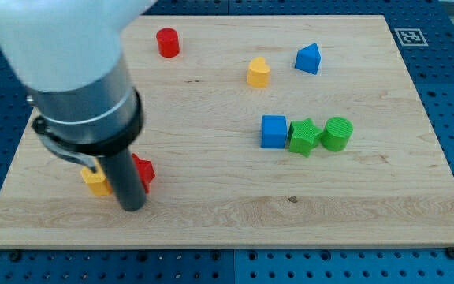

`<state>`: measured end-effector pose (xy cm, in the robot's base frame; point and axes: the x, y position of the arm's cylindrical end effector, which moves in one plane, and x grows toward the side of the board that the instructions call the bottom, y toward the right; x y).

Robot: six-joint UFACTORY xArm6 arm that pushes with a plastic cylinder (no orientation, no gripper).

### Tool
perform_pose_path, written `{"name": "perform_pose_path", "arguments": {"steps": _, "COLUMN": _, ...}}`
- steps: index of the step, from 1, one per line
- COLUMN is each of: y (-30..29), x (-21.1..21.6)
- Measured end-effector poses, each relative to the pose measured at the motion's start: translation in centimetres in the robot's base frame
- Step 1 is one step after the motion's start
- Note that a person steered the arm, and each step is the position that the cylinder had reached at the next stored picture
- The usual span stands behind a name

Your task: Push the yellow heart parallel to the bottom of thee red circle

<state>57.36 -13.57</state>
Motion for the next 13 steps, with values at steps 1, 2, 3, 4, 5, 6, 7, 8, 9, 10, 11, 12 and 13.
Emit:
{"name": "perform_pose_path", "arguments": {"steps": 1, "y": -0.7, "x": -0.1}}
{"name": "perform_pose_path", "arguments": {"steps": 2, "y": -0.7, "x": -0.1}}
{"name": "perform_pose_path", "arguments": {"steps": 3, "y": -0.3, "x": 0.1}}
{"name": "perform_pose_path", "arguments": {"steps": 4, "y": 3.0, "x": 0.9}}
{"name": "perform_pose_path", "arguments": {"steps": 5, "y": 5.6, "x": 0.8}}
{"name": "perform_pose_path", "arguments": {"steps": 6, "y": 6.4, "x": -2.5}}
{"name": "perform_pose_path", "arguments": {"steps": 7, "y": 6.2, "x": -7.4}}
{"name": "perform_pose_path", "arguments": {"steps": 8, "y": 6.8, "x": -10.7}}
{"name": "perform_pose_path", "arguments": {"steps": 9, "y": 7.1, "x": -13.0}}
{"name": "perform_pose_path", "arguments": {"steps": 10, "y": 7.1, "x": -13.3}}
{"name": "perform_pose_path", "arguments": {"steps": 11, "y": 8.6, "x": -15.3}}
{"name": "perform_pose_path", "arguments": {"steps": 12, "y": 12.2, "x": -15.8}}
{"name": "perform_pose_path", "arguments": {"steps": 13, "y": 14.4, "x": -15.8}}
